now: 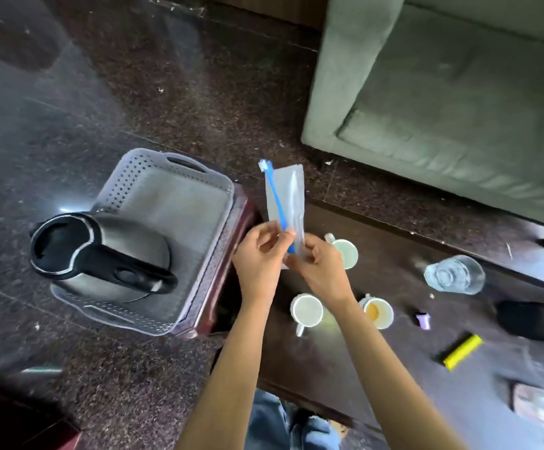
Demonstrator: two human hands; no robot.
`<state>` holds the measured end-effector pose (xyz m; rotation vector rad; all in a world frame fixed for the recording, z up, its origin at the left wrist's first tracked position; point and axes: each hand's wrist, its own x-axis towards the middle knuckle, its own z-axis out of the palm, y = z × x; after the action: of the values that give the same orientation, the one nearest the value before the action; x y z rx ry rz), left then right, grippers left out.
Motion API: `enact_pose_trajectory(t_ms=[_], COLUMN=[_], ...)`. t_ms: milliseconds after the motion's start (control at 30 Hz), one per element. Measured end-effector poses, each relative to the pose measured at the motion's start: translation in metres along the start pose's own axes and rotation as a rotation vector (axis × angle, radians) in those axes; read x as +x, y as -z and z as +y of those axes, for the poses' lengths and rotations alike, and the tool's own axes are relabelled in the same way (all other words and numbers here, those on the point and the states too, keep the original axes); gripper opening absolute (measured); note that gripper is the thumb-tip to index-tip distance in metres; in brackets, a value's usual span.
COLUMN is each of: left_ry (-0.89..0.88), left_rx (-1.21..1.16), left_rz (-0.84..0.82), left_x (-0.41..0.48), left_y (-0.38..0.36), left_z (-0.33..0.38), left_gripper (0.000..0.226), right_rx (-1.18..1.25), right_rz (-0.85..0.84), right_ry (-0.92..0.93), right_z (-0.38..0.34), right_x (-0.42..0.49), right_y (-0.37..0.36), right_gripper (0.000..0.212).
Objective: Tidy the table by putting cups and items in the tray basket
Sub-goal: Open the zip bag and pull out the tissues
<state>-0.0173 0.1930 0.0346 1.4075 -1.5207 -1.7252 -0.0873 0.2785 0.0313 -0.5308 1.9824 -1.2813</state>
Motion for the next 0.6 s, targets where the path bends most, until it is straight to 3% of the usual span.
enact_pose_trajectory(t_ms=[100,200,333,433,600], left_ry=[-0.052,-0.079,0.053,0.106,-0.006], left_rx=[0.198,0.318,0.235,0.197,0.249], left_rz=[-0.06,-0.084,-0.113,-0.125,-0.189], left_x=[-0.031,-0.064,-0.105,-0.136,-0.181], left_y=[-0.019,-0.037,-0.06,-0.074,-0.09], left_z=[-0.004,-0.007,-0.011,-0.01,-0.003], left_gripper=[0.024,0.013,0.009,0.018,0.015], right_rx=[0.034,0.049,0.029,-0.005,-0.081], right_rz=[-0.012,0.055,0.208,0.324,0.47], right_ry=[-0.05,-0.102,-0.202,-0.247,-0.194], right_z=[0.013,0.029,0.049,0.059,0.063], right_x=[-0.032,-0.061,-0.099,-0.128,-0.171], right_y=[0.031,0.058,0.091,0.117,0.148], right_gripper=[0.022,0.014,0.005,0.022,0.057])
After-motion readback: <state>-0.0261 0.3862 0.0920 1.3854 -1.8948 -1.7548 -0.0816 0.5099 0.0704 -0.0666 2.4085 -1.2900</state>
